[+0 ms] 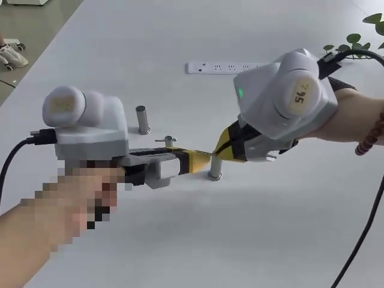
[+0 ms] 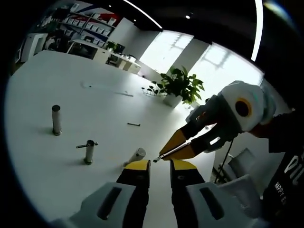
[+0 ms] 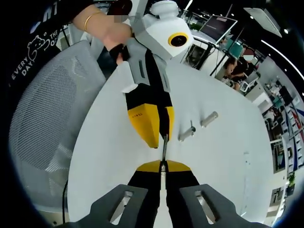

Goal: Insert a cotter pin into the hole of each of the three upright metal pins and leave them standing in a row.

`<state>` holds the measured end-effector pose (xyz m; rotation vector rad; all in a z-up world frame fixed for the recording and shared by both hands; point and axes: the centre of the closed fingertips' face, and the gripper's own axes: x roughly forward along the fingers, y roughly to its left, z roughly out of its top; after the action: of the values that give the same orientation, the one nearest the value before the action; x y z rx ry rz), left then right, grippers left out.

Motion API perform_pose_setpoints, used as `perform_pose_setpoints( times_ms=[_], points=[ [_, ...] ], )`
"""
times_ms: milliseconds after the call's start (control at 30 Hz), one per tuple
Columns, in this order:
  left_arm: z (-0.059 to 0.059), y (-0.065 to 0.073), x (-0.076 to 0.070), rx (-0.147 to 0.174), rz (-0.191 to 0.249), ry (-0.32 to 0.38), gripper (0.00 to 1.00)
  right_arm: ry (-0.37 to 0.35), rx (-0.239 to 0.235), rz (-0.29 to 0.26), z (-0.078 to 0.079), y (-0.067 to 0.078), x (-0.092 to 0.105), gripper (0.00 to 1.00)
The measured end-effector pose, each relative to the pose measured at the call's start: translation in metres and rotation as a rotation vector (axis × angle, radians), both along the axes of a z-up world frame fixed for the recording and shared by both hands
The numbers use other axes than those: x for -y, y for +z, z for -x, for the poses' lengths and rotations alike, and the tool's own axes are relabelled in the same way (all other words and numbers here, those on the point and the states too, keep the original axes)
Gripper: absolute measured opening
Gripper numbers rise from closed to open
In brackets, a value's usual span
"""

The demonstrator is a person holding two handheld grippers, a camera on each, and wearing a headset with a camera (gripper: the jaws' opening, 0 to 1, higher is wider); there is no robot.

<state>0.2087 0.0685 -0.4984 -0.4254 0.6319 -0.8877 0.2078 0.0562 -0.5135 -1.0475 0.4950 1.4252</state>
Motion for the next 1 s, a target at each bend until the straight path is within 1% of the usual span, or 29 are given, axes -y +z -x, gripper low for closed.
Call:
perform_pose_setpoints(
  times_ms=[67,167,300,433,600,733,800,867,933,1000],
  points=[
    [0.0003,0.0012,0.0010,-0.011,0.016,0.002,0.12,0.004,0.000,0.000,0.0012,0.0001,-0.0006,0.00],
    [0.0002,0.0011,0.0015,-0.022,0.025,0.005,0.10,0.008,0.003,-0.002,0.0015,0.0001,-0.0014,0.00],
    [0.0000,0.0022,0.0020,-0.039,0.049,0.013,0.04,0.011,0.008,-0.004,0.0020,0.0010,-0.0022,0.00],
    [-0.0001,0.0004,0.0010,-0.040,0.040,0.017,0.01,0.009,0.007,-0.011,0.0022,0.0019,-0.0033,0.00],
    [0.0007,0.0001,0.0013,-0.046,0.047,0.016,0.01,0.014,0.012,-0.008,0.0029,0.0013,-0.0038,0.00],
    [0.0015,0.0011,0.0013,-0.029,0.044,0.008,0.01,0.011,0.007,-0.014,0.0026,0.0012,-0.0041,0.00],
    [0.0018,0.0017,0.0013,-0.011,0.034,0.001,0.01,0.011,0.008,-0.019,0.0034,0.0017,-0.0046,0.00],
    [0.0020,0.0034,0.0018,0.016,0.024,-0.007,0.00,0.008,0.007,-0.027,0.0033,0.0021,-0.0048,0.00],
    [0.0020,0.0046,0.0021,0.032,0.014,-0.012,0.00,0.009,0.010,-0.032,0.0030,0.0025,-0.0050,0.00],
    [0.0028,0.0040,0.0026,0.040,0.002,-0.023,0.00,0.008,0.001,-0.034,0.0045,0.0024,-0.0050,0.00]
  ],
)
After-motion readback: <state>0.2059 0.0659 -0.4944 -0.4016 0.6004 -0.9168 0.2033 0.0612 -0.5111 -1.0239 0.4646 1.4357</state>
